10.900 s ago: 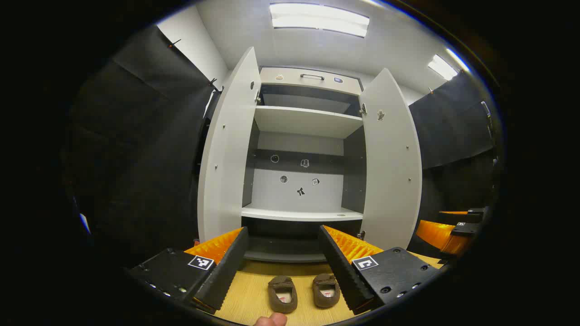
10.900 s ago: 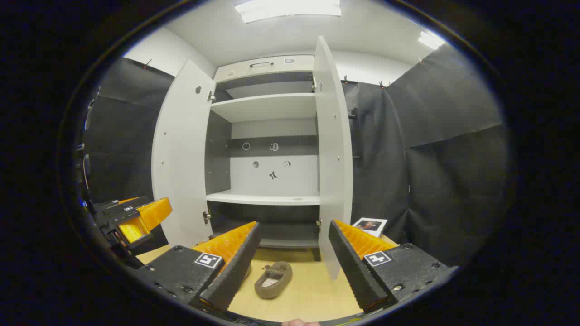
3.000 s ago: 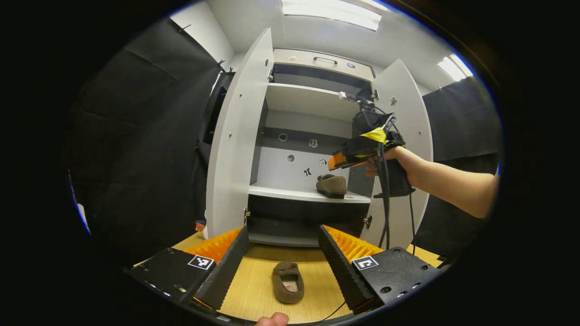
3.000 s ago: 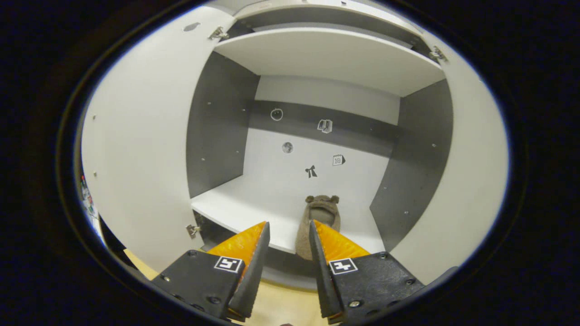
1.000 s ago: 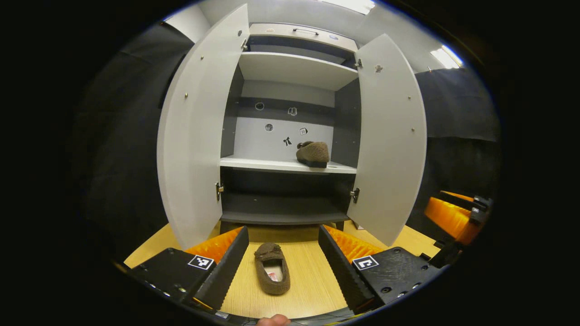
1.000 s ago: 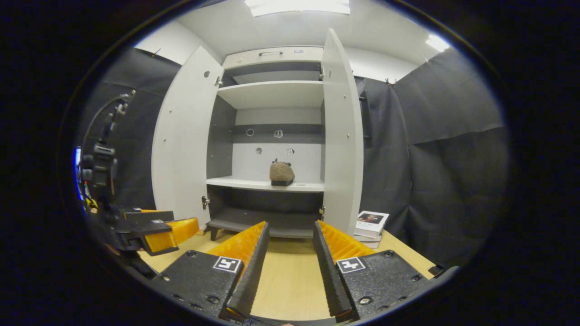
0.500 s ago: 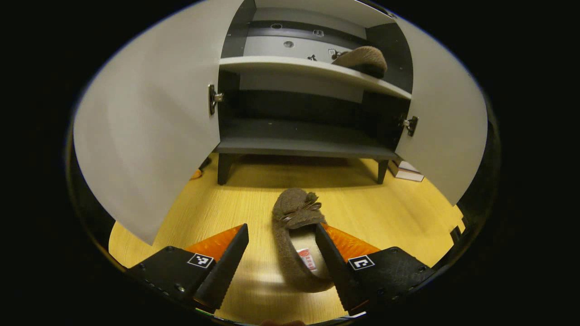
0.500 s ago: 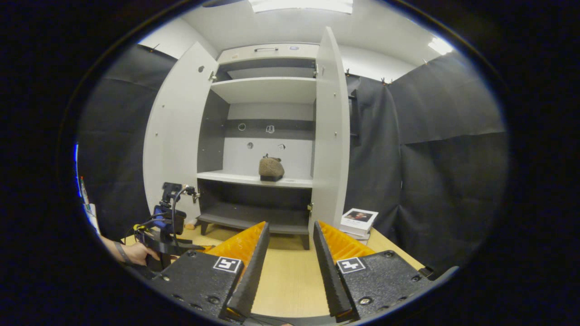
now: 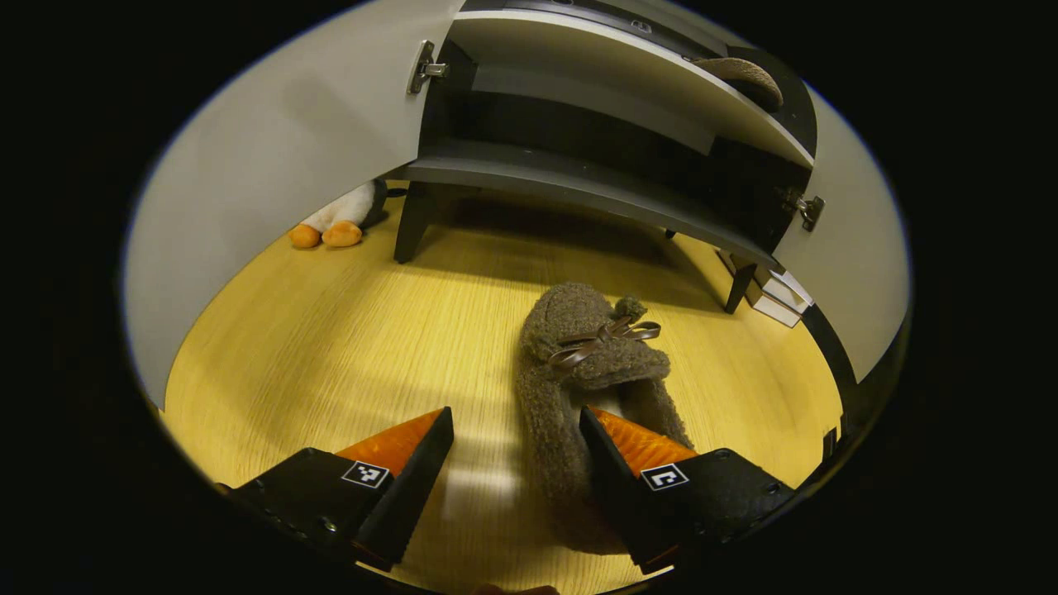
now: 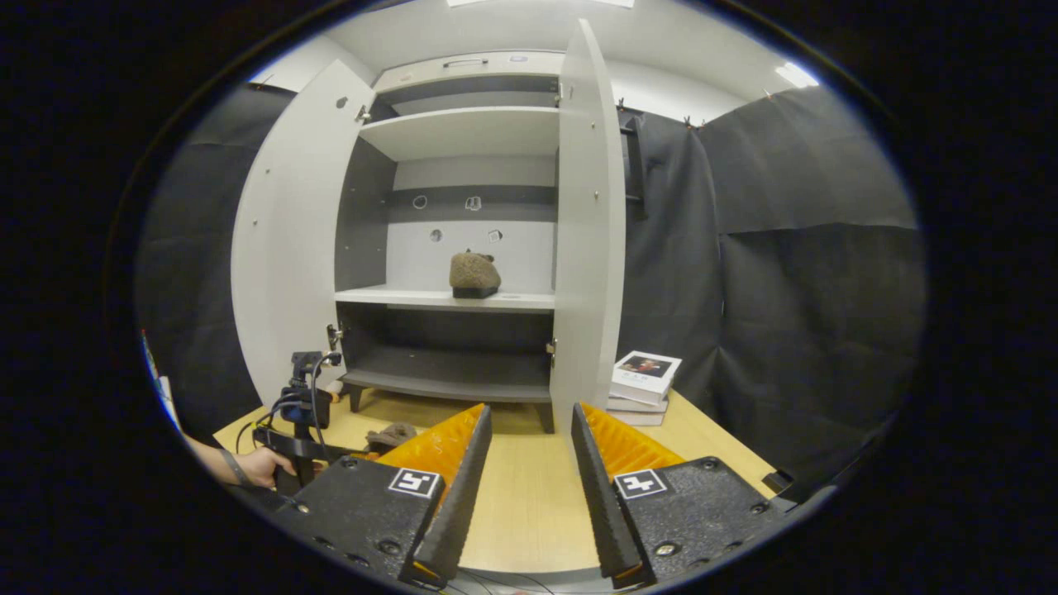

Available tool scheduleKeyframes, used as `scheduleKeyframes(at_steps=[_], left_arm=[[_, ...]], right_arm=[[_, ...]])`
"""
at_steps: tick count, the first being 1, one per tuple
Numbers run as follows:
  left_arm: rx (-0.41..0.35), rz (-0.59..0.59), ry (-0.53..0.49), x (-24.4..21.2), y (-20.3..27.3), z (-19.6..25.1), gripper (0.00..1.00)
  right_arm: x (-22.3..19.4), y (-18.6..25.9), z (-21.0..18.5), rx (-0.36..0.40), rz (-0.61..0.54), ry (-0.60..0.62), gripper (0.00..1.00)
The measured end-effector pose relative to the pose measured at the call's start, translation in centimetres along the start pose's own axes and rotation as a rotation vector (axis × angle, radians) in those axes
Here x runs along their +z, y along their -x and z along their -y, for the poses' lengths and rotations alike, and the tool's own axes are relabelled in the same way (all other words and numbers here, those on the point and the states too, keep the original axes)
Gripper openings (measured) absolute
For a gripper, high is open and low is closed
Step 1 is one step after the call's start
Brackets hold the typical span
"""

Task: Grab one shoe with the right hand and put it into the shoe cabinet, grab the other shoe with the left hand and put it into the shoe cabinet; then close the right door with the right hand and the left door with the left hand.

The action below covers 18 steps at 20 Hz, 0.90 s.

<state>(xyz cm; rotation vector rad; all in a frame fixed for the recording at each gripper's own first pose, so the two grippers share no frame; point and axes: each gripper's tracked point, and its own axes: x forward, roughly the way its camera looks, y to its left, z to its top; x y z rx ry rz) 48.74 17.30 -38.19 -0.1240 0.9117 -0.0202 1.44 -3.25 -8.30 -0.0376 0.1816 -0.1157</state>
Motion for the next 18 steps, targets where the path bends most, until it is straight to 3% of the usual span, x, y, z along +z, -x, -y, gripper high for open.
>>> scheduleKeyframes(at_steps=[4,6,8,9,10,11,12,13,15,18], left_arm=[[-0.014,0.011,0.011,0.2,-1.3,0.5,0.9],[-0.021,0.026,0.026,0.6,-1.8,0.5,0.82],[-0.062,0.034,0.037,0.7,-2.0,1.8,0.66],[-0.048,0.041,0.025,0.8,-2.2,1.7,0.31],[-0.034,0.055,0.007,1.1,-2.4,1.4,0.37],[-0.025,0.073,0.013,1.4,-2.2,1.1,0.11],[-0.021,0.082,0.029,1.5,-2.5,1.0,0.17],[-0.019,0.091,0.047,1.8,-2.2,0.8,0.07],[-0.001,0.115,0.064,1.9,-1.8,0.7,0.01],[-0.001,0.196,0.051,3.4,2.1,1.7,0.0]], right_arm=[[0.4,-0.6,-0.2,-0.006,0.008,0.006,0.65],[0.5,-0.9,-0.3,-0.007,0.005,0.004,0.63],[0.3,-1.1,-0.5,-0.007,-0.003,0.006,0.63],[0.5,-1.1,-0.5,-0.005,-0.003,0.008,0.65],[0.5,-1.2,-0.6,-0.002,-0.001,0.011,0.65],[0.7,-1.2,-0.7,0.002,0.001,0.012,0.65],[0.7,-1.3,-0.9,0.008,0.003,0.013,0.65],[0.8,-1.3,-1.1,0.016,0.004,0.013,0.65],[0.9,-1.4,-1.5,0.034,0.002,0.014,0.65],[1.2,-1.5,-2.0,0.054,0.007,0.028,0.65]])
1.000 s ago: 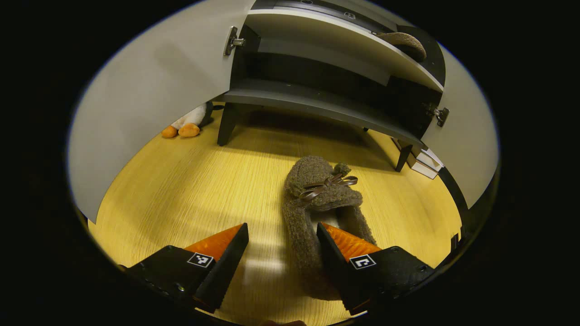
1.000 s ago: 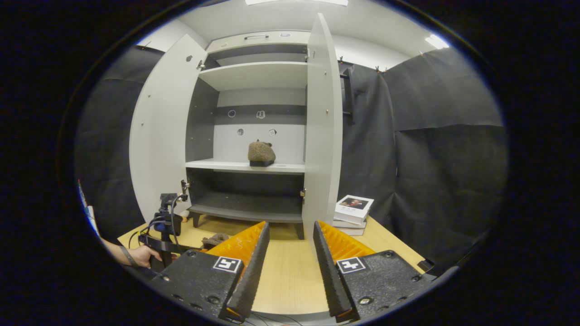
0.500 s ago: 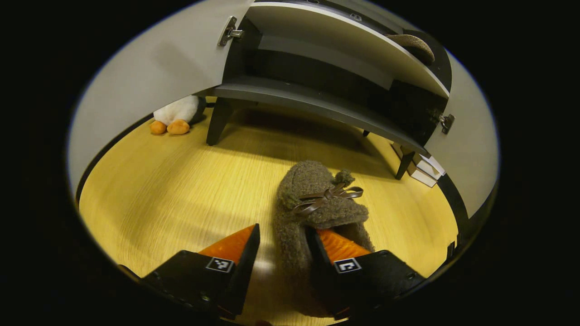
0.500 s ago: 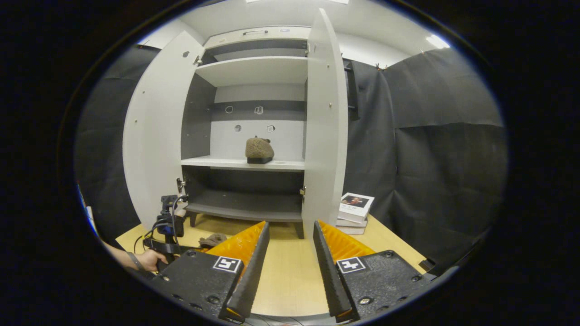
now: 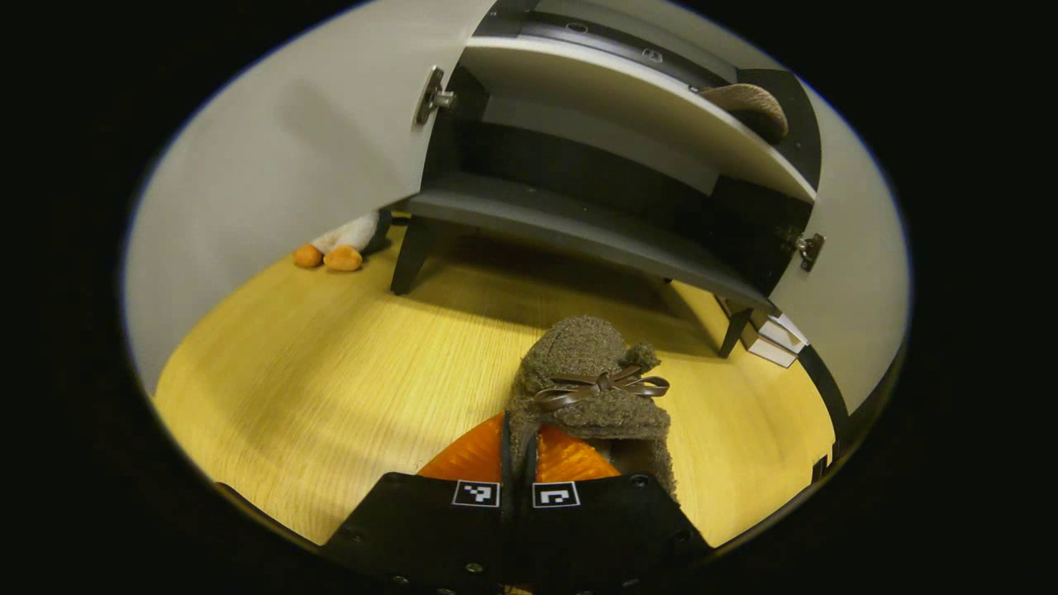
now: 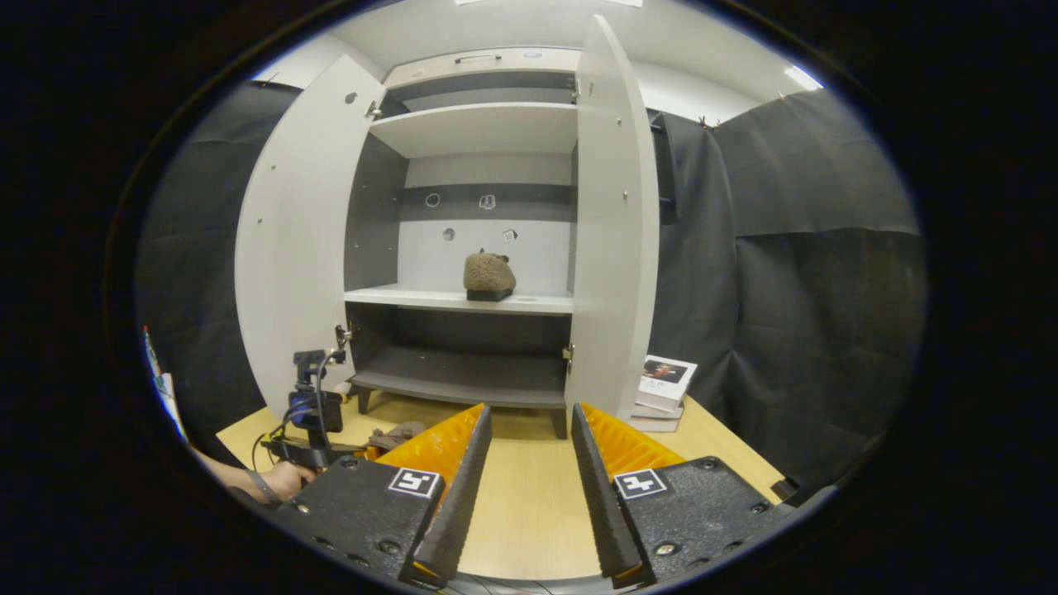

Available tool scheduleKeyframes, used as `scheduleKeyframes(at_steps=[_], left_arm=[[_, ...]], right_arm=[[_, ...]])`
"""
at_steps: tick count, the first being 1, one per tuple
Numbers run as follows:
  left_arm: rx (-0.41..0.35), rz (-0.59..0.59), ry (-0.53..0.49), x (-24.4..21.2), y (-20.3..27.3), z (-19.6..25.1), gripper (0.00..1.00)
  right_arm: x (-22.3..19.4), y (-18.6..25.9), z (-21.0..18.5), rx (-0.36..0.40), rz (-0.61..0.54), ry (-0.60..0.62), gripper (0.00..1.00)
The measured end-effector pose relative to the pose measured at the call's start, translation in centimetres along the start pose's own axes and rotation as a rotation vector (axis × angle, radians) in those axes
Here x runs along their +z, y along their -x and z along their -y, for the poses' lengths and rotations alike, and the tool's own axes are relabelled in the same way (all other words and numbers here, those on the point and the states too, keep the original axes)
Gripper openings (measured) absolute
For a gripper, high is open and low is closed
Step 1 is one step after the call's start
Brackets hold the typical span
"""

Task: Grab one shoe with the right hand and put it into the shoe cabinet, grab the other shoe with the left hand and put it into the shoe cabinet; then close the right door with the right hand and the left door with the left hand.

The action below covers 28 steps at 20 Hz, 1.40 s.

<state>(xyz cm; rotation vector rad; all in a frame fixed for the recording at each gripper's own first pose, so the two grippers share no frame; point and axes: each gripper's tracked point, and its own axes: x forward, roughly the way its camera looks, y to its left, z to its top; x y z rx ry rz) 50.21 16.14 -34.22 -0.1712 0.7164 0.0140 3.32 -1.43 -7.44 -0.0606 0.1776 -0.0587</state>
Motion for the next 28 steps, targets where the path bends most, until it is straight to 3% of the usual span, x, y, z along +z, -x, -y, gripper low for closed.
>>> scheduleKeyframes(at_steps=[5,9,12,15,19,25,28], left_arm=[[-0.04,0.189,0.045,5.3,8.8,4.2,0.0],[-0.121,0.353,0.087,15.7,10.8,9.7,0.0],[-0.11,0.482,0.097,24.2,11.2,12.9,0.0],[-0.08,0.524,0.024,31.6,11.9,15.2,0.0],[-0.038,0.46,-0.04,37.6,6.6,16.4,0.0],[0.061,0.263,-0.013,40.0,-3.2,14.5,0.0],[0.099,0.145,-0.014,38.9,-7.2,13.6,0.0]], right_arm=[[0.5,-0.2,-1.3,0.039,0.014,-0.007,0.63],[1.3,-0.2,-1.6,0.059,0.045,-0.014,0.63],[1.7,0.1,-1.2,0.048,0.066,-0.019,0.63],[1.8,0.4,-0.7,0.029,0.074,-0.024,0.65],[2.0,0.5,1.0,-0.026,0.079,-0.016,0.65],[1.4,0.8,2.6,-0.071,0.059,-0.038,0.65],[1.3,0.7,3.5,-0.09,0.059,-0.033,0.65]])
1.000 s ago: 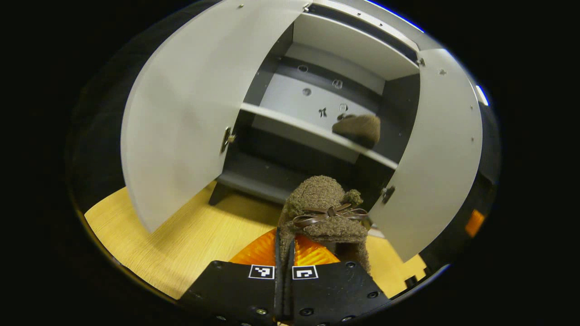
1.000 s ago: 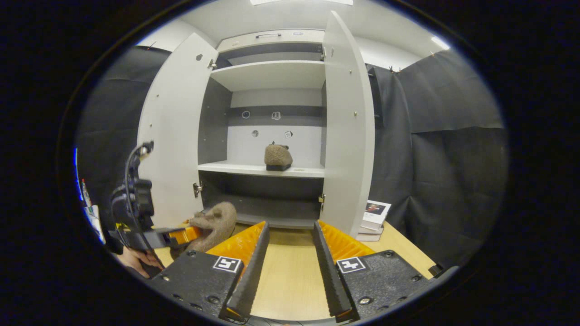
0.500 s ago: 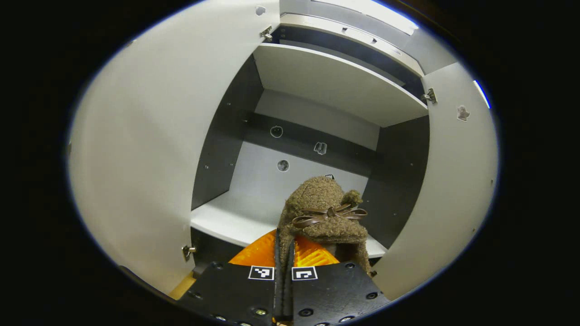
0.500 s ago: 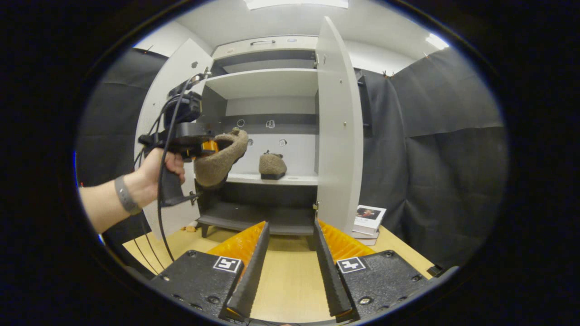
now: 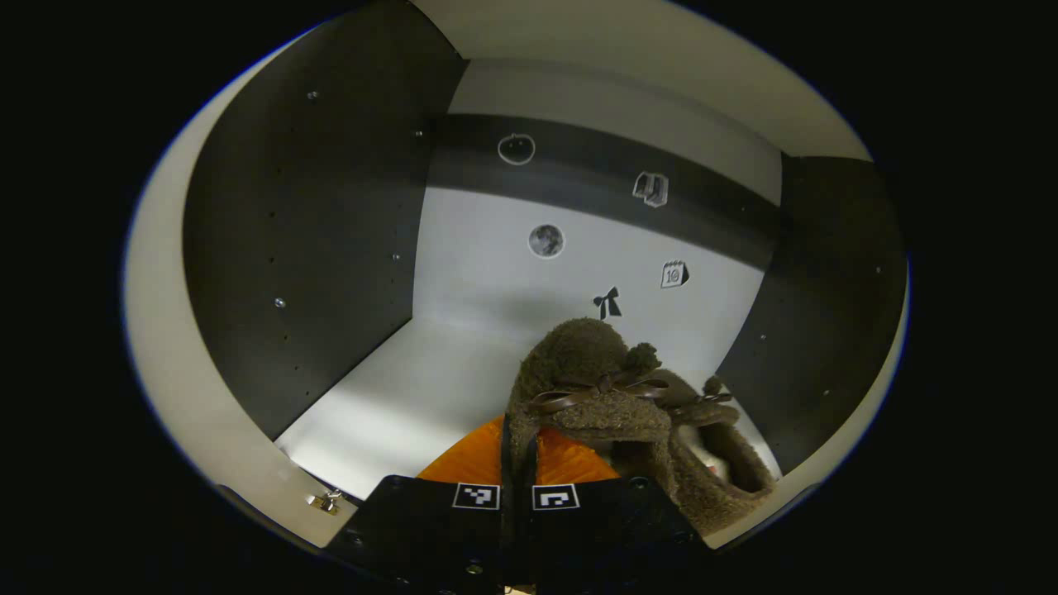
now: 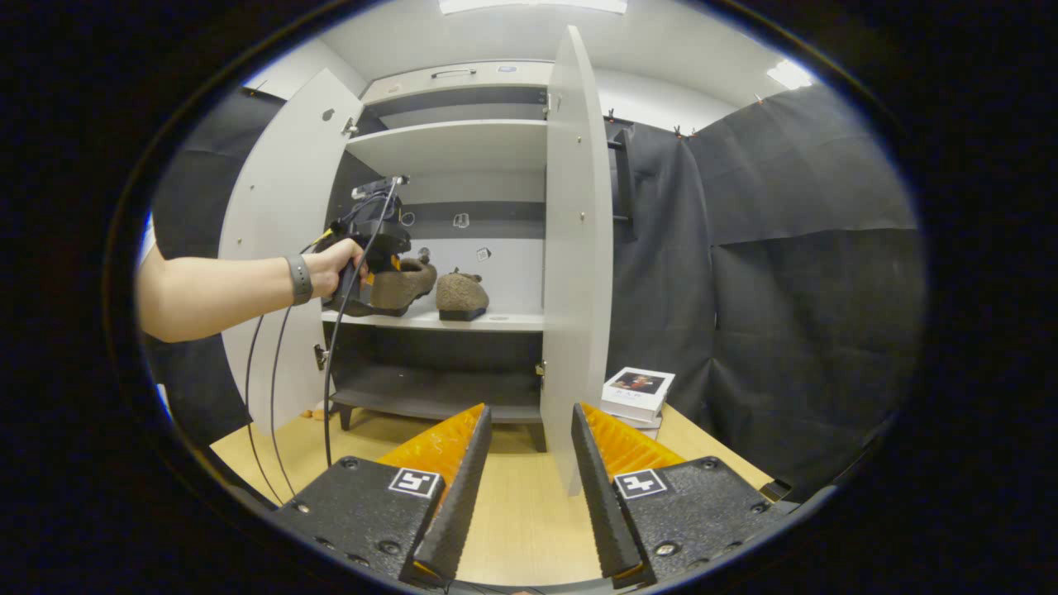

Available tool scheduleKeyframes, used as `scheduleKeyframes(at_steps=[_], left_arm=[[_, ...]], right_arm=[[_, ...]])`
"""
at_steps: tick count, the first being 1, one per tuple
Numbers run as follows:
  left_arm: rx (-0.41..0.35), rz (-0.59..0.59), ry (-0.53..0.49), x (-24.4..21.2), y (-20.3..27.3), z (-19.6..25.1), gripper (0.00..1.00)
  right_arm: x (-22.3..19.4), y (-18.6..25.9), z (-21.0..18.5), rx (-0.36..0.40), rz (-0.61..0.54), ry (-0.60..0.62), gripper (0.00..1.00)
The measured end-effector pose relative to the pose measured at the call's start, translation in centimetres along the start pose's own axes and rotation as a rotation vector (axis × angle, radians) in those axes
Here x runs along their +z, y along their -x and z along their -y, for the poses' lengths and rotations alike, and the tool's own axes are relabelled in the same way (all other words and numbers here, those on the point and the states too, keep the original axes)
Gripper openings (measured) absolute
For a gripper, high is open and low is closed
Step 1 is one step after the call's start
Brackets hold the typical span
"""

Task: Grab one shoe with the right hand and put it into the shoe cabinet, grab the other shoe with the left hand and put it into the shoe cabinet; then close the right door with the right hand and the left door with the left hand.

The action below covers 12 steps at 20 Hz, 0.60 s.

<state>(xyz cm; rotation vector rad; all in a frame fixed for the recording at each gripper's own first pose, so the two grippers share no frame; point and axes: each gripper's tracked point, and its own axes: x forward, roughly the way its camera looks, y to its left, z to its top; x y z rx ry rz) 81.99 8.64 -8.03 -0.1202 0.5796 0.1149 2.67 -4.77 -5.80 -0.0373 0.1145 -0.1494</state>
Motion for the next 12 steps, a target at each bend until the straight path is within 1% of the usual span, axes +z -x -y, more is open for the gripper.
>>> scheduleKeyframes(at_steps=[1,2,3,4,5,6,7,8,9,10,11,12], left_arm=[[0.003,-0.043,0.026,-0.7,-0.6,0.0,0.0],[0.005,-0.054,0.041,-0.9,-1.0,-0.2,0.0],[0.003,-0.065,0.055,-1.0,-1.3,-0.2,0.0],[0.007,-0.081,0.051,-1.1,-1.3,-0.6,0.0],[0.02,-0.097,0.045,-1.4,-1.4,-0.9,0.0],[0.024,-0.103,0.043,-1.3,-1.6,-0.9,0.12],[0.026,-0.117,0.05,-1.6,-1.6,-0.8,0.01],[0.022,-0.114,0.055,-1.4,-1.4,-0.8,0.14],[0.006,-0.114,0.057,-1.5,-1.5,-0.6,0.05],[0.007,-0.127,0.055,-1.8,-1.6,-0.9,0.12],[0.004,-0.122,0.058,-1.7,-1.5,-1.0,0.24],[0.006,-0.123,0.055,-1.7,-1.6,-1.4,0.14]], right_arm=[[0.0,-0.1,0.5,-0.015,0.001,0.012,0.65],[-0.1,0.0,1.0,-0.025,0.003,0.018,0.65],[-0.1,0.0,1.3,-0.03,0.003,0.017,0.63],[-0.2,0.0,1.3,-0.029,0.0,0.013,0.65],[-0.4,0.0,1.3,-0.027,-0.005,0.009,0.65],[-0.5,-0.1,1.3,-0.025,-0.008,0.007,0.65],[-0.6,-0.2,1.3,-0.025,-0.01,0.008,0.63],[-0.8,-0.3,1.4,-0.025,-0.011,0.009,0.65],[-0.8,-0.3,1.4,-0.024,-0.013,0.01,0.65],[-0.8,-0.3,1.4,-0.022,-0.016,0.01,0.65],[-0.9,-0.3,1.4,-0.022,-0.021,0.01,0.65],[-1.0,-0.3,1.4,-0.021,-0.024,0.007,0.65]])
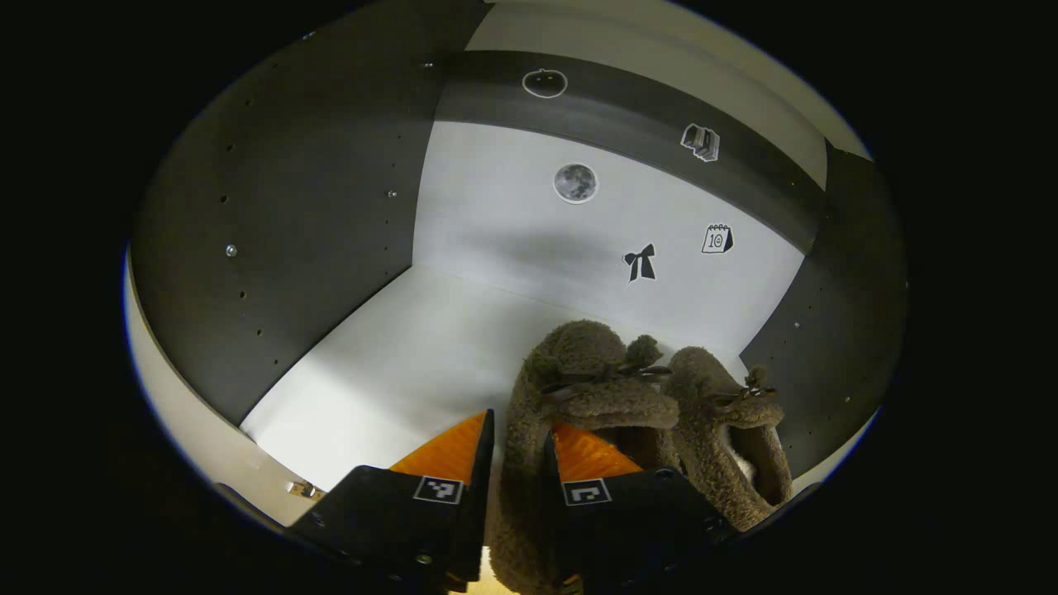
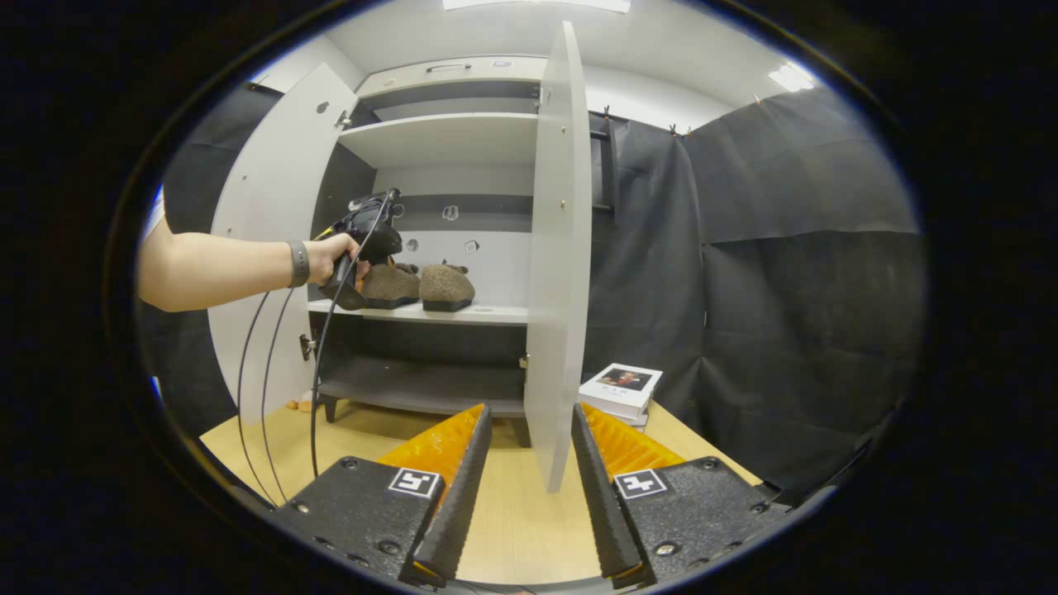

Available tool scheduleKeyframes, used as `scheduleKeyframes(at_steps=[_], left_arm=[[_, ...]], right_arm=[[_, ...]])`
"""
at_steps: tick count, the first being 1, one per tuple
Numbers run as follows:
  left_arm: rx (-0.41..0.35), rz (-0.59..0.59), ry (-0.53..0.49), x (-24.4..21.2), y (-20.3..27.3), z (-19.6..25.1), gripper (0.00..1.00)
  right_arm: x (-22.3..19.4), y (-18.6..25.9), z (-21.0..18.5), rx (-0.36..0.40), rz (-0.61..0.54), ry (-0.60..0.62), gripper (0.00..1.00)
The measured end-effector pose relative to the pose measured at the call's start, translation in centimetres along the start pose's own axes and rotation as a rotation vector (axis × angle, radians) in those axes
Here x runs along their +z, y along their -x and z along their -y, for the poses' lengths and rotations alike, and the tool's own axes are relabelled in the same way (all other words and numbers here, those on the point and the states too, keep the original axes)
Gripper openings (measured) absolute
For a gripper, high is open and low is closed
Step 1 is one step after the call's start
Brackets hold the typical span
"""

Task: Grab one shoe with the right hand and put it into the shoe cabinet, grab the other shoe with the left hand and put it into the shoe cabinet; then close the right door with the right hand and the left door with the left hand.

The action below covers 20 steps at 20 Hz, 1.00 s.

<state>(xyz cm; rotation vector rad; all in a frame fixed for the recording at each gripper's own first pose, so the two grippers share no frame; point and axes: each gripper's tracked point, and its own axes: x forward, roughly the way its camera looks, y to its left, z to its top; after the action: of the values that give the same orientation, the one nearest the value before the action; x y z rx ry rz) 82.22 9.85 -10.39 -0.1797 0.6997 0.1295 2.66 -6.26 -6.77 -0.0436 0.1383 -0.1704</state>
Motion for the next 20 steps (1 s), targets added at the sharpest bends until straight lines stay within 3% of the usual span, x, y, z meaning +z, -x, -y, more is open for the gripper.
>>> scheduleKeyframes(at_steps=[1,2,3,4,6,7,8,9,10,11,12,17,20], left_arm=[[0.008,-0.004,-0.001,-0.1,0.1,-0.4,0.56],[0.015,-0.008,0.002,-0.1,0.5,-0.8,0.47],[0.014,-0.007,0.008,-0.1,0.9,-0.9,0.58],[0.001,0.0,0.016,0.1,1.5,-0.8,0.76],[-0.021,0.021,0.013,0.4,2.9,-0.6,0.53],[-0.027,0.042,0.006,0.8,3.9,-0.5,0.82],[-0.043,0.069,0.0,1.2,4.7,-0.2,0.84],[-0.068,0.104,-0.005,1.7,5.9,0.3,0.75],[-0.092,0.135,-0.008,1.9,7.2,0.7,0.77],[-0.112,0.164,-0.021,2.1,8.4,1.1,1.0],[-0.131,0.19,-0.041,2.0,9.8,1.4,0.92],[-0.224,0.372,-0.155,0.9,18.2,2.8,0.92],[-0.26,0.434,-0.153,-2.0,22.7,2.2,0.93]], right_arm=[[-0.1,0.0,0.0,0.0,-0.005,-0.004,0.65],[-0.2,0.0,0.0,0.0,-0.009,-0.01,0.65],[-0.2,0.1,-0.2,0.003,-0.01,-0.017,0.65],[-0.2,0.1,-0.2,0.005,-0.011,-0.022,0.65],[-0.3,0.1,-0.3,0.014,-0.013,-0.02,0.65],[-0.3,0.1,-0.4,0.021,-0.013,-0.015,0.65],[-0.4,0.1,-0.4,0.029,-0.012,-0.011,0.65],[-0.4,0.1,-0.6,0.036,-0.012,-0.008,0.63],[-0.4,0.1,-1.1,0.046,-0.012,-0.007,0.65],[-0.4,0.2,-1.6,0.054,-0.015,-0.007,0.63],[-0.4,0.2,-2.0,0.063,-0.017,-0.007,0.65],[-0.3,0.8,-2.9,0.094,-0.007,-0.002,0.63],[-0.3,1.2,-3.5,0.115,-0.011,-0.013,0.65]])
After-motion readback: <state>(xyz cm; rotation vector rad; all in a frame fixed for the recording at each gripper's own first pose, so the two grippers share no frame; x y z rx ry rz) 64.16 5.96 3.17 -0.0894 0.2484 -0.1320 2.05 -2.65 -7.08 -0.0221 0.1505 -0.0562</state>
